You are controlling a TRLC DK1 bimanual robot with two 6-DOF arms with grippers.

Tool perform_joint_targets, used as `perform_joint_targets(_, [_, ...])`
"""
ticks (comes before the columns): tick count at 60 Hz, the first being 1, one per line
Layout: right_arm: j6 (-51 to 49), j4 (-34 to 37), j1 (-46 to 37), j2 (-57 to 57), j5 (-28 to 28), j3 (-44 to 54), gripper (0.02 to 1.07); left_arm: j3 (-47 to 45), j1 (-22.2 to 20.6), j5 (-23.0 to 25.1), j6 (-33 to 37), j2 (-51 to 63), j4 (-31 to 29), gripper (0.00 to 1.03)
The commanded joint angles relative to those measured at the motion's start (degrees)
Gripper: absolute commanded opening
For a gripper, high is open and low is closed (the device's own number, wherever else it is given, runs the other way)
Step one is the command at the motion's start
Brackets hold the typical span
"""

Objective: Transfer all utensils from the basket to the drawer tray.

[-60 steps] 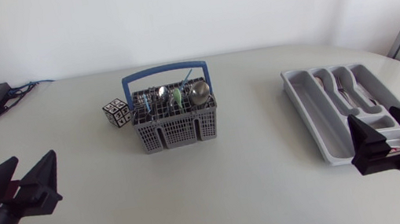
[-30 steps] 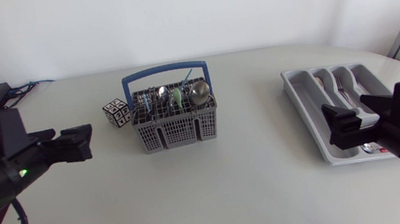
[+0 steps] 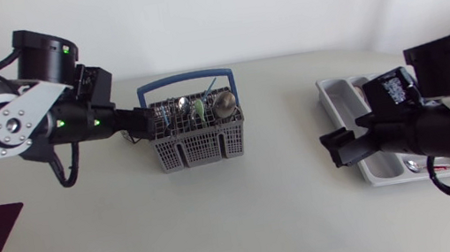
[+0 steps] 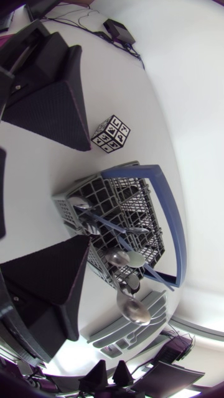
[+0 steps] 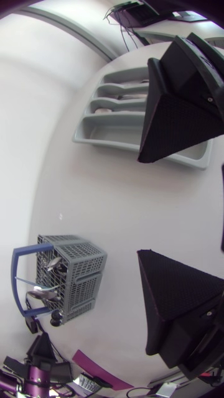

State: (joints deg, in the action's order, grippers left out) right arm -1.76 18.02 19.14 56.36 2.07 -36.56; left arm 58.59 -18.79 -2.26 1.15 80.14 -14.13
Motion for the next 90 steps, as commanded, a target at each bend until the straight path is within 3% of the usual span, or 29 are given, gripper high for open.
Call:
perform_joint_targets(1, [-0.88,0.88,0.38,4.20,-3.30,-2.47,1.02,3.90,-0.46,0.42,0.70,4.15,0.95,0.93])
perform_joint_targets(6, [-0.97,-0.36,0.02,5.96,-6.02,-3.08,1.02,5.13,-1.34,0.42,0.96,5.99,2.27,0.89])
perform_joint_targets(25, [-3.43,-2.11,1.87,12.20,-6.81,-5.46,1.02,8.65,-2.13,0.50,1.05,14.52,8.33,0.65])
perform_joint_targets(42, [-4.22,-2.99,4.42,12.81,-6.11,-5.19,1.02,6.98,-3.19,0.50,0.61,14.52,11.41,0.22])
perform_joint_targets(47, [-4.22,-3.08,5.56,12.72,-4.97,-5.02,1.02,5.75,-3.10,0.50,0.52,13.90,12.81,0.05])
perform_joint_targets(70, [-4.30,-3.08,7.67,11.85,-4.44,-3.87,1.02,5.75,-3.36,0.86,0.43,9.07,11.76,0.04])
perform_joint_targets(90, [-6.24,-3.26,10.40,11.14,-4.00,-4.23,1.02,13.13,-4.15,1.21,0.35,1.51,3.58,0.04])
